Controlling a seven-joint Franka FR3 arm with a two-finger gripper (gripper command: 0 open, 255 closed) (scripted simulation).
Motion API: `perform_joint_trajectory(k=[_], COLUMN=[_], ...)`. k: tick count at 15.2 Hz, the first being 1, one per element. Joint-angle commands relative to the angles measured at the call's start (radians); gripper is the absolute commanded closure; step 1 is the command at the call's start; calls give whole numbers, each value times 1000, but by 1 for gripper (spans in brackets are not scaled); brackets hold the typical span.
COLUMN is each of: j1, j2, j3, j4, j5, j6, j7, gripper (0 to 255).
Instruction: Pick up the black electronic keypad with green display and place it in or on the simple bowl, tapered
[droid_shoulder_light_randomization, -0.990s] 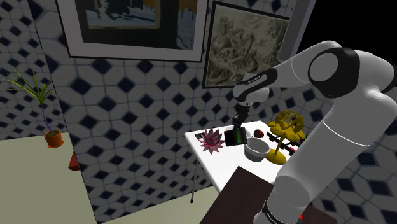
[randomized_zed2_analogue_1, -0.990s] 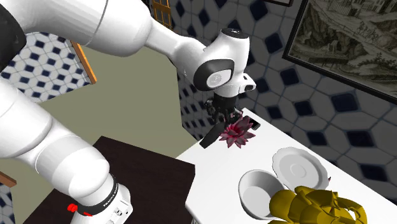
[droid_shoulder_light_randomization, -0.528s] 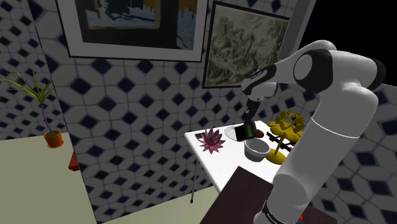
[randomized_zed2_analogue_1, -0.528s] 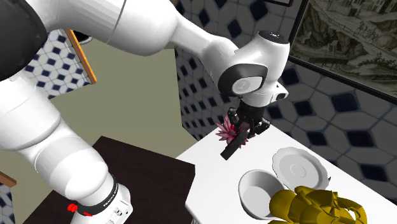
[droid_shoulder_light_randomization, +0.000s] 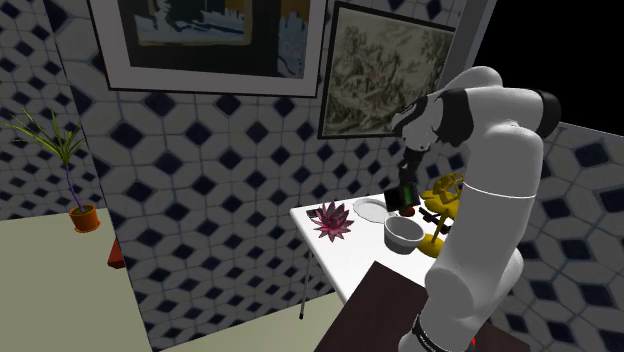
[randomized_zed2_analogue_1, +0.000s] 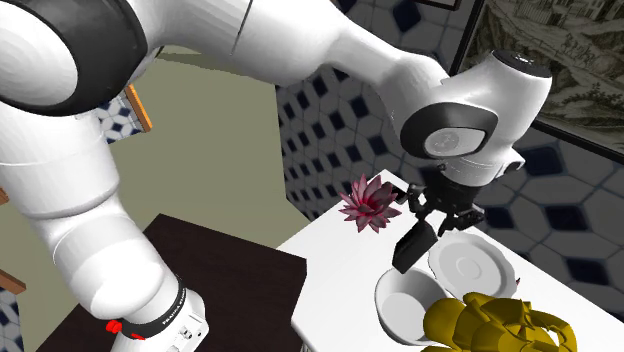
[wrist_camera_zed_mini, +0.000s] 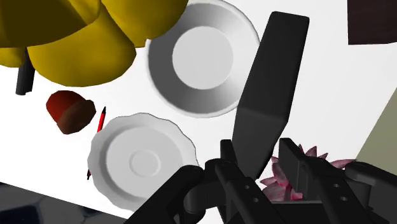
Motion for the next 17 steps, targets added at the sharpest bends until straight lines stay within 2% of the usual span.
perform_joint_trajectory(k=[1,3,17], j1=[-44,-98,-127], j2=[59,128,217], j3=[-6,-4,37], j4=[74,165,83], j5=[43,87,165], j6=[-34,-75,75], j7=[-62,-116,-168], gripper=[255,255,255])
